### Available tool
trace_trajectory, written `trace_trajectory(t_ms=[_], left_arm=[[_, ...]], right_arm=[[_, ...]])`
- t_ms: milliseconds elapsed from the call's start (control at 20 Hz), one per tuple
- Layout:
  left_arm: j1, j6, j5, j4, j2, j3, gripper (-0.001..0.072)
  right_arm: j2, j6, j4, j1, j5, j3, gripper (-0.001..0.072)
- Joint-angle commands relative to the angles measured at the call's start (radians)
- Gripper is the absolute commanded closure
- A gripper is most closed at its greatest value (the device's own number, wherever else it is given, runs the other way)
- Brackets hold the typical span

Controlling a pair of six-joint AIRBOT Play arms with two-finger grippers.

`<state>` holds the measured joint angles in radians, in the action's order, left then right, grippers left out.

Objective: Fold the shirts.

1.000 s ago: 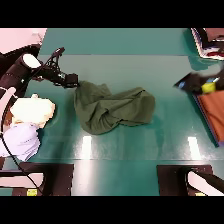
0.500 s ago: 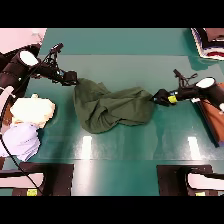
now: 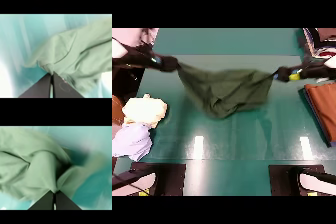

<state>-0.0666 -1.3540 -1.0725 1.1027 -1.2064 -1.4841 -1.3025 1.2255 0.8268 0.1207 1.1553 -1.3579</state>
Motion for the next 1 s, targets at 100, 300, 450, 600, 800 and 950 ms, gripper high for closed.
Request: trace_trajectory(t_ms=[100,300,450,600,800,950], left_arm=[[0.000,-0.005,0.006,0.010,0.265,-0.267,0.0682],[0.001,-0.010,0.003,0.003,0.358,-0.432,0.0682],[0.001,-0.029,-0.031,0.000,0.358,-0.533,0.0682],[0.001,-0.029,-0.035,0.020,0.323,-0.509,0.0682],[0.001,-0.030,-0.101,0.020,0.171,-0.385,0.0682],[0.001,-0.029,-0.113,0.019,-0.002,-0.254,0.0681]], right_arm=[[0.287,0.046,0.060,-0.064,0.127,-0.206,0.0698],[0.433,0.121,0.242,-0.070,0.208,-0.294,0.0698],[0.490,0.193,0.382,-0.070,0.272,-0.332,0.0698],[0.463,0.244,0.389,-0.070,0.333,-0.333,0.0698],[0.310,0.336,0.424,-0.009,0.414,-0.263,0.0698],[0.167,0.375,0.512,0.089,0.345,-0.127,0.0698]])
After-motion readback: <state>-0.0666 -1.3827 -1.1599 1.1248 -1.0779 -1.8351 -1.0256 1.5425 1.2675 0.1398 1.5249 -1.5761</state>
